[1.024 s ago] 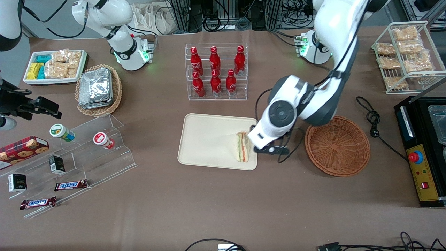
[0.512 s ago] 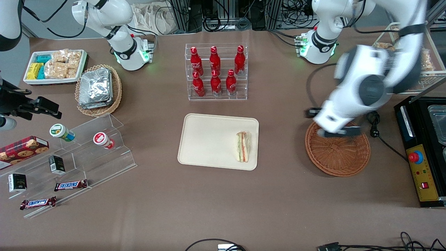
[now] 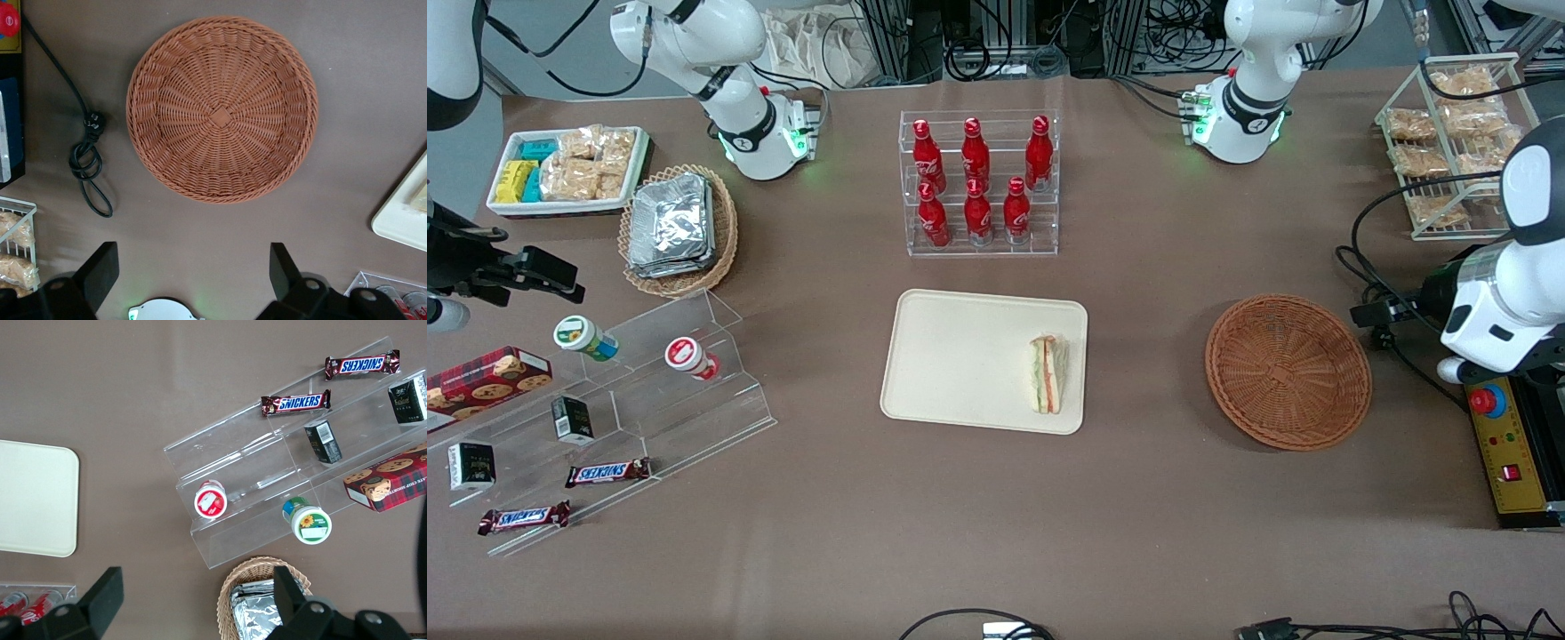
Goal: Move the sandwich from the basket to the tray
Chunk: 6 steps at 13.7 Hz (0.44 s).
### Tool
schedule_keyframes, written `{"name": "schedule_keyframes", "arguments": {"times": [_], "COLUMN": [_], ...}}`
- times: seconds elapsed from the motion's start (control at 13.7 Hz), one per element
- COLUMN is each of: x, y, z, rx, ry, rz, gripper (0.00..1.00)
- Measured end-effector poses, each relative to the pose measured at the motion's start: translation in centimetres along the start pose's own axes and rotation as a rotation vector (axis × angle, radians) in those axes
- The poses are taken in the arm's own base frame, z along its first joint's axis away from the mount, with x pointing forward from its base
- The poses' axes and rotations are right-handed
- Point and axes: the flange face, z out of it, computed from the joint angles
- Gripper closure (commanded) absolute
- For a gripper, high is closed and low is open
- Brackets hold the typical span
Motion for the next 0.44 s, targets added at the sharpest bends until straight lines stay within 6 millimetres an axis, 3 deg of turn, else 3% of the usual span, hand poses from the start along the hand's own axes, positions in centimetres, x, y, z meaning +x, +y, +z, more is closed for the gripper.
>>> {"name": "schedule_keyframes", "arguments": {"times": [0.22, 0.44], "x": [-2.7, -3.2], "y": [0.9, 1.1], "z": [0.6, -0.3], "rx": [0.001, -0.004], "ry": [0.042, 0.067], "rz": [-0.024, -0.023], "gripper": [0.00, 0.00]}}
